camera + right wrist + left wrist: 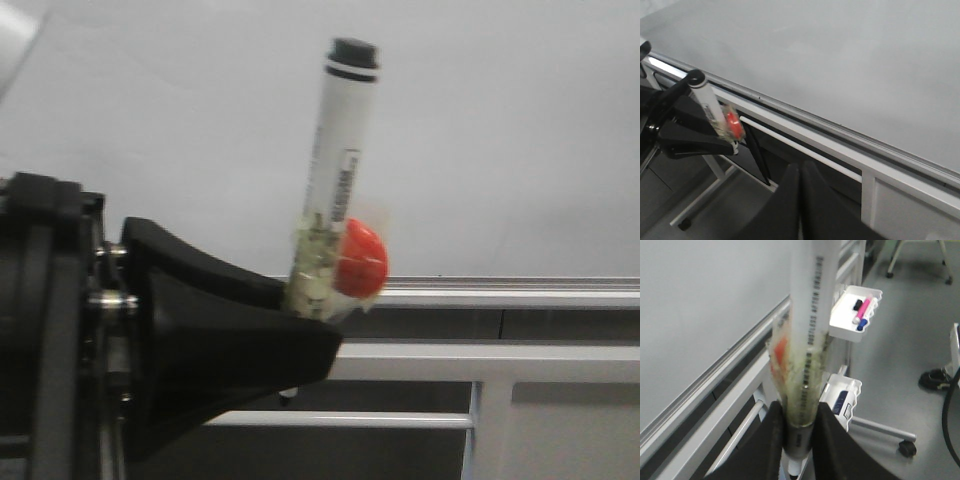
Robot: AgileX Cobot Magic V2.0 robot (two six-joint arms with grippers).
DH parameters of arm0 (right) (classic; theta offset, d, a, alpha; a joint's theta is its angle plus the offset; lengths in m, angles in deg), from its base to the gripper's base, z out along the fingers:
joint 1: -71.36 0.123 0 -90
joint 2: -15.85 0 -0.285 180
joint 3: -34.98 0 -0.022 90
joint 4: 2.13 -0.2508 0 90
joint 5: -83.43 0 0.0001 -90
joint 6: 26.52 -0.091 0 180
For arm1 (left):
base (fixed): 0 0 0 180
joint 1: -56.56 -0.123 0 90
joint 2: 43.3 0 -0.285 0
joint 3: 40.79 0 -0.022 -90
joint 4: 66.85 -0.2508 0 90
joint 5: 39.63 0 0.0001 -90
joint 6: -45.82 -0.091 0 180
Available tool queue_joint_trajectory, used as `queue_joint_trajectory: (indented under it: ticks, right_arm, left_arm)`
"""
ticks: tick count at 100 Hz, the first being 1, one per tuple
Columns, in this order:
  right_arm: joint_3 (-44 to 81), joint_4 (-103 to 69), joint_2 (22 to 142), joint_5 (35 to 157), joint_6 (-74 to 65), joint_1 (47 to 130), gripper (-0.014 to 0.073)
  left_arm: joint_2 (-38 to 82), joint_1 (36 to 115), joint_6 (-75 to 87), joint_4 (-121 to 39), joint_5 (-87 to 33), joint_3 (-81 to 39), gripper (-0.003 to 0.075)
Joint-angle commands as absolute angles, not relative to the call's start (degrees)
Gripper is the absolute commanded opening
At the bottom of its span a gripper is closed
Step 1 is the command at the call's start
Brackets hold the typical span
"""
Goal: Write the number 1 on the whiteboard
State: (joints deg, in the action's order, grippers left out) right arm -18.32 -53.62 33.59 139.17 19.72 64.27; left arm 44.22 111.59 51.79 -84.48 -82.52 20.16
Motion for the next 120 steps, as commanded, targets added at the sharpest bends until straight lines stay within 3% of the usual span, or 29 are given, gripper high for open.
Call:
queue_joint_trajectory:
  ticks: [1, 16, 58, 90, 99, 114, 120]
  right_arm:
    - [-16.5, -56.8, 35.0, 138.3, 23.1, 64.4, -0.0064]
    - [-16.5, -59.5, 37.8, 138.9, 24.6, 64.4, -0.0063]
    - [-16.2, -72.5, 54.9, 141.3, 41.1, 64.4, -0.0063]
    - [-12.7, -73.9, 65.3, 143.6, 44.8, 64.4, -0.0057]
    - [-12.5, -75.7, 66.9, 145.4, 46.2, 64.7, 0.0020]
    - [-12.5, -77.9, 69.1, 145.3, 47.5, 68.4, 0.0270]
    - [-12.5, -77.9, 70.2, 143.9, 47.5, 70.9, 0.0302]
  left_arm:
    - [42.9, 111.8, 53.1, -88.1, -78.5, 15.1, -0.0020]
    - [42.7, 111.8, 54.9, -92.6, -65.4, 9.1, -0.0020]
    - [37.2, 111.8, 55.1, -100.3, -47.2, 3.6, -0.0020]
    - [37.2, 111.8, 55.1, -104.2, -46.0, 0.8, -0.0020]
    - [37.4, 111.8, 55.1, -104.7, -45.8, 0.4, -0.0020]
    - [37.4, 111.8, 55.1, -106.1, -44.7, 0.4, -0.0020]
    - [37.4, 111.8, 55.1, -107.0, -44.0, 0.4, -0.0020]
